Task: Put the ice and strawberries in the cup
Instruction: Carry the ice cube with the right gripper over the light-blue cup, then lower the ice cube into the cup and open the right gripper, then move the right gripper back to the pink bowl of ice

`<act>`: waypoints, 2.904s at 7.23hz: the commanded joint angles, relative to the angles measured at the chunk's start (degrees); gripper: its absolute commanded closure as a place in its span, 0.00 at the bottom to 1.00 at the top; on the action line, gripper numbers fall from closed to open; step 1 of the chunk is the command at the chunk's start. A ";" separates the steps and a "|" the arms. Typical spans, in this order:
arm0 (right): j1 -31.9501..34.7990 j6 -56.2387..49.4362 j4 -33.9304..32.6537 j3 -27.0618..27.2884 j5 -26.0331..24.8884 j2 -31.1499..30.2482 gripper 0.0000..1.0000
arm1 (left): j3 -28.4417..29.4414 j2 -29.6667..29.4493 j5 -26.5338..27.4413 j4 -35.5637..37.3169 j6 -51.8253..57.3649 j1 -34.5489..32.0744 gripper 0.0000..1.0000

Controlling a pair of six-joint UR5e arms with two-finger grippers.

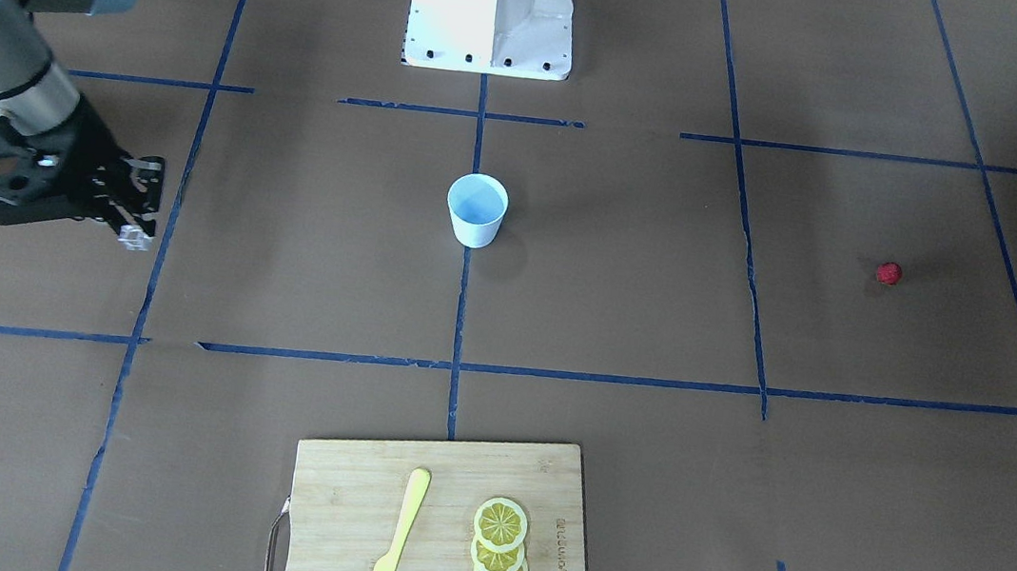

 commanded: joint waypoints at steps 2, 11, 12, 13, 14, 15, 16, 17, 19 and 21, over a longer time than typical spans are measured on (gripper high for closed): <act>-13.84 16.41 -8.55 -0.83 -11.38 14.11 0.99 | 0.00 0.00 -0.03 0.00 0.00 0.36 0.00; -24.07 26.91 -16.03 -9.36 -20.20 28.64 0.84 | 0.08 0.18 -0.03 0.09 0.00 0.97 0.00; -24.07 27.00 -16.03 -9.27 -20.20 28.56 0.36 | 0.08 0.18 -0.03 0.00 0.00 0.97 0.00; -24.07 27.00 -16.03 -9.27 -20.37 28.73 0.01 | 0.08 0.18 -0.03 0.00 0.00 0.97 0.00; -24.24 27.00 -16.03 -9.44 -20.37 28.73 0.01 | 0.08 0.18 -0.03 0.00 0.00 0.97 0.00; -24.24 27.00 -16.03 -9.45 -20.29 28.73 0.01 | 0.08 0.18 -0.03 0.00 0.00 1.06 0.00; -24.16 26.91 -16.03 -9.45 -20.29 28.73 0.01 | 0.08 0.18 -0.03 0.00 0.00 0.97 0.00; -24.07 25.78 -16.03 -9.27 -20.03 28.47 0.01 | 0.08 0.18 -0.03 0.09 0.00 1.06 0.00; -20.84 21.84 -16.03 -9.01 -17.84 27.51 0.01 | 0.17 0.18 -0.03 0.00 0.00 1.06 0.00; -13.29 11.51 -15.77 -4.47 -10.39 20.34 0.01 | 0.26 0.18 -0.03 0.00 0.00 1.41 0.00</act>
